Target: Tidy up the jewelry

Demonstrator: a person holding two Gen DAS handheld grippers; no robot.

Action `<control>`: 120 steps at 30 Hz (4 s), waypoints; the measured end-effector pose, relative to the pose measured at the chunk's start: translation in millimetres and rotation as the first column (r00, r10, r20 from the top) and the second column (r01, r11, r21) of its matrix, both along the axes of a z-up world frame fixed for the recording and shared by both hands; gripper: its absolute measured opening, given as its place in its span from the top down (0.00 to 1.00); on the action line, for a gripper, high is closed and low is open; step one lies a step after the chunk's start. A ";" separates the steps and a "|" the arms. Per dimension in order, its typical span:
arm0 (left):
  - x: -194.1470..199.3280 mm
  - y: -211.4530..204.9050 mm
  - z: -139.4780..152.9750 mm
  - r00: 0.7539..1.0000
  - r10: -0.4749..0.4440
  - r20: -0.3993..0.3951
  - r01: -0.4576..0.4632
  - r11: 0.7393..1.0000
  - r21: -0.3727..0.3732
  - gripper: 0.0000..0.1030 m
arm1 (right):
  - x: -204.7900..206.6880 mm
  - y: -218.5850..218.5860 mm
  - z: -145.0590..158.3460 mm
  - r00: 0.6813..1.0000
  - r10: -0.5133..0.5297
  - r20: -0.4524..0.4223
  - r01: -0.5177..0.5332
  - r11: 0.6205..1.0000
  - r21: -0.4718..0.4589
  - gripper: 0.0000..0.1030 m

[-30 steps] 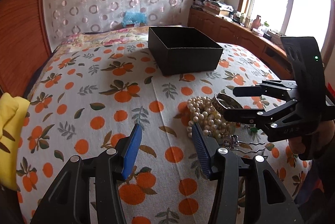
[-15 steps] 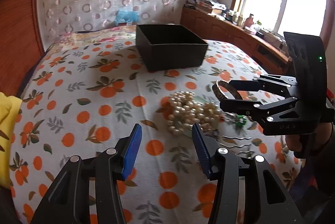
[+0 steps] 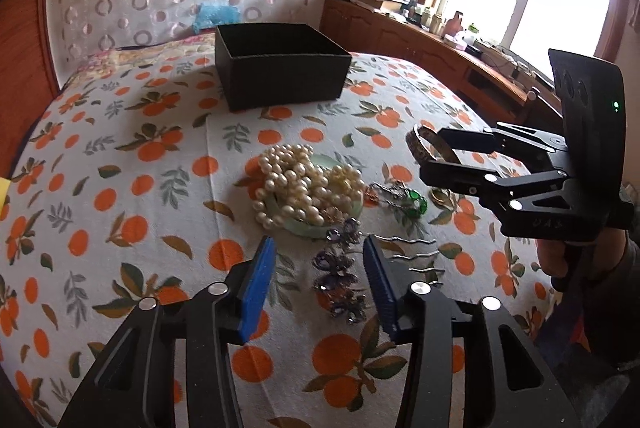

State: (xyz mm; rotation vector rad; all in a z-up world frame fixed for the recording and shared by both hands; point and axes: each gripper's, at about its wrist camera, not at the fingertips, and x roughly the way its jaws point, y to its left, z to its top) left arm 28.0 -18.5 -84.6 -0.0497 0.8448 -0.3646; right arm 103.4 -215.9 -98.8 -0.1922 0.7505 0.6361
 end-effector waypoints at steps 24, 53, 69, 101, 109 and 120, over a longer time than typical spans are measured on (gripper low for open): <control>-3.4 -5.2 1.8 0.999 0.015 0.030 -0.016 1.000 0.021 0.81 | -4.2 1.2 2.1 1.000 0.002 0.008 -0.002 1.000 0.011 0.38; 84.7 58.9 64.6 0.961 0.195 0.196 -0.213 0.974 0.078 0.81 | 112.9 45.8 52.3 0.992 0.027 0.120 -0.029 1.000 0.013 0.38; 129.6 81.3 75.6 0.959 0.225 0.173 -0.240 0.969 0.068 0.81 | 201.1 90.4 23.4 0.994 0.079 0.077 -0.070 0.990 -0.120 0.38; 181.9 36.0 68.6 0.983 0.124 0.131 -0.137 0.987 0.090 0.81 | 203.6 34.5 48.4 0.997 0.017 0.080 -0.015 1.000 -0.022 0.38; 205.5 2.9 55.3 0.993 0.064 0.102 -0.079 0.986 0.146 0.81 | 196.7 16.6 50.9 0.996 -0.031 0.082 0.032 0.999 -0.003 0.38; 172.2 3.2 58.2 0.992 0.053 0.115 -0.068 0.990 0.125 0.81 | 154.1 -10.6 55.6 0.994 -0.069 0.090 0.067 0.997 0.032 0.38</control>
